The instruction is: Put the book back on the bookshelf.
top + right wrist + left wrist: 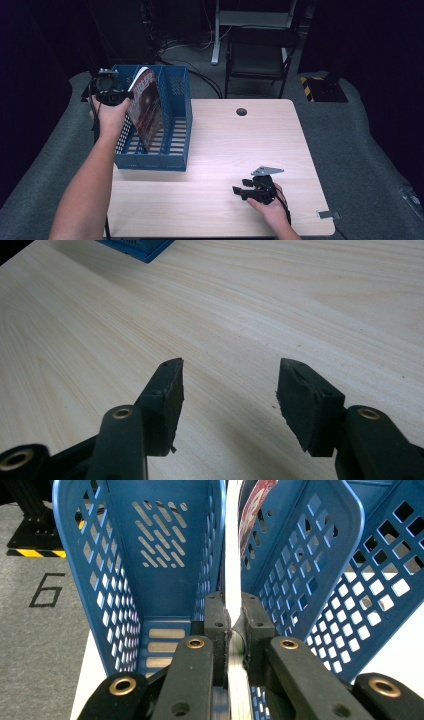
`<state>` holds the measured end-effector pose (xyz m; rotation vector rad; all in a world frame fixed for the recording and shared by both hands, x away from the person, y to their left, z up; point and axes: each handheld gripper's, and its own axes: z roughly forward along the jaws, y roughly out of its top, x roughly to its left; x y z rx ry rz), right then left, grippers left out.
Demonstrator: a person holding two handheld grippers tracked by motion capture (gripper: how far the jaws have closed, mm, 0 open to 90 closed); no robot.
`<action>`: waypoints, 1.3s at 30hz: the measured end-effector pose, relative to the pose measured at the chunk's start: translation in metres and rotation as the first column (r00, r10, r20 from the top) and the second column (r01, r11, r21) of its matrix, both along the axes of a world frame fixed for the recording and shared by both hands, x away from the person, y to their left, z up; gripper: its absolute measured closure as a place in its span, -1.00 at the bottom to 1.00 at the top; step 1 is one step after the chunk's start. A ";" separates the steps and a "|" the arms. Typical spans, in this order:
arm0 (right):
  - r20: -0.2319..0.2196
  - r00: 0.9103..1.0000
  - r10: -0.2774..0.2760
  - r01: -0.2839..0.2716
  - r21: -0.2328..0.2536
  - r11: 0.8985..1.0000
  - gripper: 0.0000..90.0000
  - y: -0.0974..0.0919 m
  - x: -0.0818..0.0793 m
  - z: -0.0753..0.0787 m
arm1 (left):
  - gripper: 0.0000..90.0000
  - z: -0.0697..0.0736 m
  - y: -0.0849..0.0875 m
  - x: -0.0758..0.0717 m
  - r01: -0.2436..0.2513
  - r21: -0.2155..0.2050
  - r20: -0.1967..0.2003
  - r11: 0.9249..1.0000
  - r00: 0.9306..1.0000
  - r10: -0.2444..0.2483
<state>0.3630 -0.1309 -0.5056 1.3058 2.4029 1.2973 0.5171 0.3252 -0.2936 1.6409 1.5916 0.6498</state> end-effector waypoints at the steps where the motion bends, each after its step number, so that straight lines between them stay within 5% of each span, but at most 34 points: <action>1: -0.001 1.000 0.001 -0.001 0.000 1.000 -0.03 0.000 0.000 0.000 | 0.87 0.000 0.000 0.000 0.000 -0.004 -0.002 1.000 1.000 0.000; 14: -0.006 1.000 0.004 -0.004 0.001 1.000 -0.03 0.001 0.000 0.000 | 0.82 -0.001 0.001 0.000 0.008 -0.009 -0.010 1.000 1.000 -0.008; 31: -0.012 1.000 0.005 -0.005 -0.001 1.000 -0.03 0.002 -0.001 0.000 | 0.34 -0.001 0.001 -0.001 0.029 -0.039 -0.021 0.999 0.999 -0.029; 39: -0.003 1.000 0.010 -0.010 -0.002 1.000 -0.03 0.002 -0.001 0.000 | 0.31 -0.001 0.001 -0.002 0.037 -0.040 -0.027 0.998 0.999 -0.038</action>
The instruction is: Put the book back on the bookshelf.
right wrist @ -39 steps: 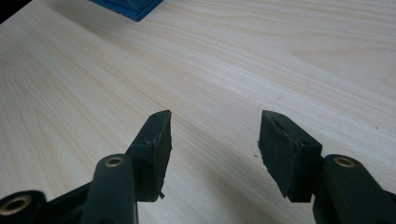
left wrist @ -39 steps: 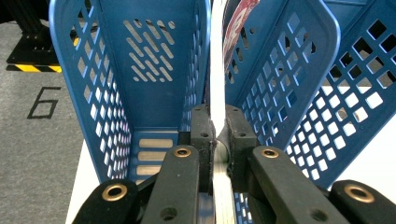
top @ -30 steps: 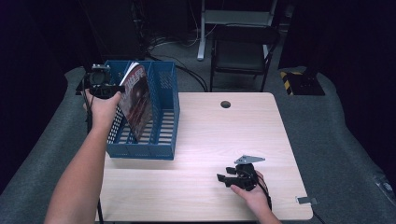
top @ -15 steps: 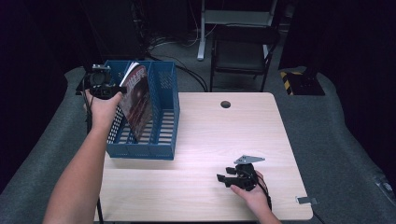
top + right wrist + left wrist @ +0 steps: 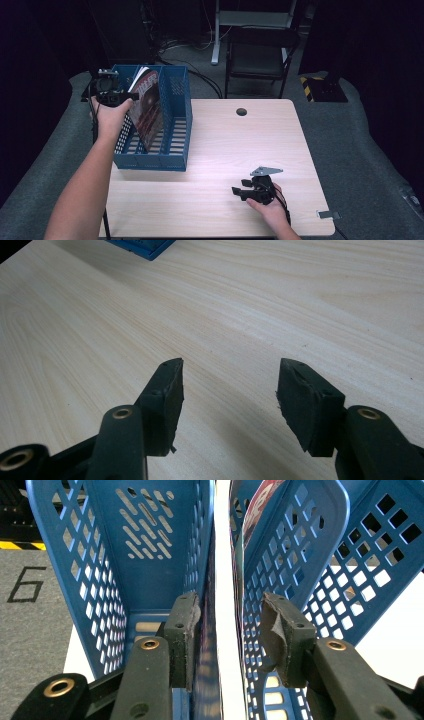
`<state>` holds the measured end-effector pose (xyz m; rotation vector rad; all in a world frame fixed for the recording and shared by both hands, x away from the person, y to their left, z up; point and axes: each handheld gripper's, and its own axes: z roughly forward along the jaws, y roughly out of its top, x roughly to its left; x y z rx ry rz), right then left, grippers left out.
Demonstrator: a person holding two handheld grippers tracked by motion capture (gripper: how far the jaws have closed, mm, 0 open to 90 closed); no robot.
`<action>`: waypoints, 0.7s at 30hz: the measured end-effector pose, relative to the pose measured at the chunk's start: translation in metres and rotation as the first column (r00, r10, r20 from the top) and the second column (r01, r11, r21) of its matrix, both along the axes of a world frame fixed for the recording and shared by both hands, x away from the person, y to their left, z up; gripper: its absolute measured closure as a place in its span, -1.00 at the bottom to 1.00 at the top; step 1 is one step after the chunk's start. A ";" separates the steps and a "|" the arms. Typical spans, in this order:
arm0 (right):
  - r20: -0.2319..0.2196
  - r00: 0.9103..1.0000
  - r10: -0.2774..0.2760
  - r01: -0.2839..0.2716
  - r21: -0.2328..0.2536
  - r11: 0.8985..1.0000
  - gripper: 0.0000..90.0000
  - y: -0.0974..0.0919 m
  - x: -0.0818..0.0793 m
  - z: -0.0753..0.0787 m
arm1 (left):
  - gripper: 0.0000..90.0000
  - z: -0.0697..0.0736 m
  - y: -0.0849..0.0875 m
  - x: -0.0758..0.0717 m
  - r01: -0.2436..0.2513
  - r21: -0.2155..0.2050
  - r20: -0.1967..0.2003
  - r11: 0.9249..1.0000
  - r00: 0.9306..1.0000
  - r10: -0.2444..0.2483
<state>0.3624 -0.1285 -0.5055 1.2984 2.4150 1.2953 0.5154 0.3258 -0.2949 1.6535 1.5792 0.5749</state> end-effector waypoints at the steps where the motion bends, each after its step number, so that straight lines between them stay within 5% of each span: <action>1: -0.009 1.000 -0.004 0.004 0.000 1.000 -0.03 0.000 0.000 0.000 | 0.31 0.000 0.000 0.000 -0.003 0.001 0.004 1.000 1.000 0.003; 21: -0.008 1.000 -0.002 0.002 -0.005 1.000 -0.03 0.000 0.000 -0.001 | 0.11 0.004 0.004 -0.007 0.007 0.006 0.009 1.000 1.000 -0.007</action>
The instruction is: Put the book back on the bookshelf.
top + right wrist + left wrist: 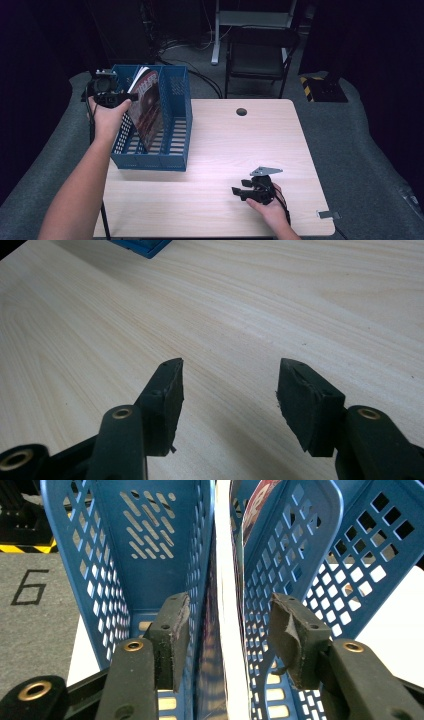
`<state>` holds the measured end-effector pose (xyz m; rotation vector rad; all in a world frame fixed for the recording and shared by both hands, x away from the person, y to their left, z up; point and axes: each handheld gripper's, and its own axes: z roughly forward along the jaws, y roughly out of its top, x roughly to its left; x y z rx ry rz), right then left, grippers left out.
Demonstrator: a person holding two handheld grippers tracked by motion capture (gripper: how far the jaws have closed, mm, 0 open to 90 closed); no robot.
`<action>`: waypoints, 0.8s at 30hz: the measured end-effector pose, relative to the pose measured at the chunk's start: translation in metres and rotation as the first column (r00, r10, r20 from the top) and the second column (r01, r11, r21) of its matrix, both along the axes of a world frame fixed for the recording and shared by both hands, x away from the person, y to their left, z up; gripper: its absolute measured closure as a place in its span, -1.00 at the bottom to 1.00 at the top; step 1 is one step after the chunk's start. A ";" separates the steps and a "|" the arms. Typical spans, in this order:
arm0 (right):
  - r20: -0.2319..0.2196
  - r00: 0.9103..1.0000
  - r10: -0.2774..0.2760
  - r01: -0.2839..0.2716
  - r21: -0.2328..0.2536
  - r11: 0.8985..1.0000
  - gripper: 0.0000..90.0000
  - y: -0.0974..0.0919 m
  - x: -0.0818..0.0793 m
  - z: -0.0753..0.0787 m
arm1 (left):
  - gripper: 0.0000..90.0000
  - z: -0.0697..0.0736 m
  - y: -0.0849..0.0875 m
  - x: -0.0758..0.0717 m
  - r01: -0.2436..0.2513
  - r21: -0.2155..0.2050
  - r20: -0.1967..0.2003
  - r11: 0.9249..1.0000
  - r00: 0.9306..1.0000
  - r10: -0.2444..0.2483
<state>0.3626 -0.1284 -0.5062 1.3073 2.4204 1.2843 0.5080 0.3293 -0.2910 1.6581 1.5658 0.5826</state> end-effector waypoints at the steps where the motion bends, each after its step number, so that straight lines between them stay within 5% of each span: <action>1: 0.002 1.000 0.001 -0.001 -0.001 1.000 -0.03 0.000 0.000 0.000 | 0.10 0.000 0.000 -0.001 0.000 -0.003 -0.002 1.000 1.000 0.000; 24: -0.007 1.000 0.002 -0.002 -0.004 1.000 -0.04 -0.002 0.002 -0.003 | 0.01 0.014 0.002 -0.024 0.078 0.007 0.004 0.997 0.997 -0.078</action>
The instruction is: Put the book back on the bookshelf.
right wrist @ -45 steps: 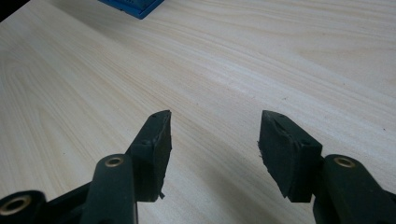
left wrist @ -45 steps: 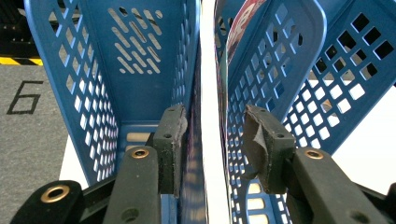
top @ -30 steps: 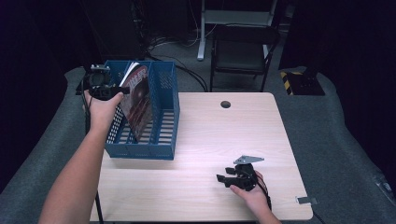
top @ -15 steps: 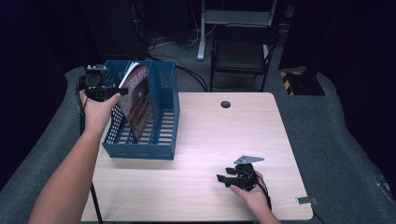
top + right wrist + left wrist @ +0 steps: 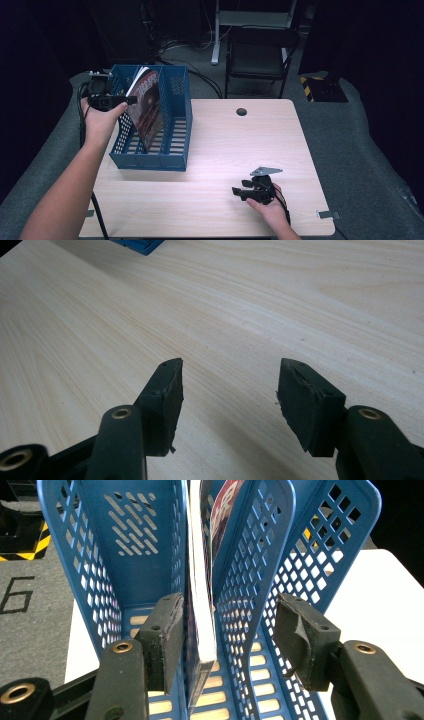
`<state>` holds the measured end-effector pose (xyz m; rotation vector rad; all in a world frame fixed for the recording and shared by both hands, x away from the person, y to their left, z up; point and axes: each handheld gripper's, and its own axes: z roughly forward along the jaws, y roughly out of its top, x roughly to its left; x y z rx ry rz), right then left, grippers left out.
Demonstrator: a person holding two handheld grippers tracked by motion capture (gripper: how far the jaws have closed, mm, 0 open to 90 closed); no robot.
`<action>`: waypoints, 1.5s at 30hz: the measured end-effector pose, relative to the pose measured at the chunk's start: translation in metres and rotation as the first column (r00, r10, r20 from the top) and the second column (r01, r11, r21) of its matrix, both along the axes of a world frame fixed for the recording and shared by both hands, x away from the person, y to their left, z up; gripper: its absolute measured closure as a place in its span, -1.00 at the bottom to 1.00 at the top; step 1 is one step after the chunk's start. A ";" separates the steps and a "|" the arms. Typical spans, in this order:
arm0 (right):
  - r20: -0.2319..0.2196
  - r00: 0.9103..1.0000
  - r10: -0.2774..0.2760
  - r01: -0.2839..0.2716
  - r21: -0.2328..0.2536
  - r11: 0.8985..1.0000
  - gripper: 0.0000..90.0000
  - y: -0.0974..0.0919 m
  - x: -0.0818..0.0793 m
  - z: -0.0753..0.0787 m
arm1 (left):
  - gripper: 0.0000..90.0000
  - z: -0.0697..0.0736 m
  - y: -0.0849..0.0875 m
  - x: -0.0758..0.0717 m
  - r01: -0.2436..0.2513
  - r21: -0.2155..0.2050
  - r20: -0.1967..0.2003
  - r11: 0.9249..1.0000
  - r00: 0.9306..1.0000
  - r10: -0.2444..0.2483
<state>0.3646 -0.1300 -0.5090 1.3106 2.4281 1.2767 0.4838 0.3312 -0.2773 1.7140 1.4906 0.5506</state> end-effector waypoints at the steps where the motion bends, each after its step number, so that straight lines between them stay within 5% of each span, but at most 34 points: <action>1: 0.000 1.000 -0.002 0.002 0.003 1.000 -0.04 0.000 0.000 0.000 | 0.01 0.000 0.000 -0.001 0.001 -0.003 -0.002 1.000 1.000 -0.001; 12: -0.004 1.000 -0.014 0.015 0.009 1.000 -0.04 -0.001 -0.001 0.000 | 0.00 0.000 0.009 -0.011 0.024 0.013 -0.008 1.000 1.000 -0.024; 25: 0.014 1.000 -0.004 0.004 -0.001 1.000 -0.04 0.001 -0.001 0.001 | -0.01 0.014 -0.005 -0.042 0.132 0.019 0.030 0.991 0.991 -0.132; 45: 0.020 1.000 -0.008 0.008 0.000 1.000 -0.04 0.000 -0.002 0.003 | -0.04 0.000 -0.043 -0.060 0.307 0.026 0.020 0.951 0.951 -0.308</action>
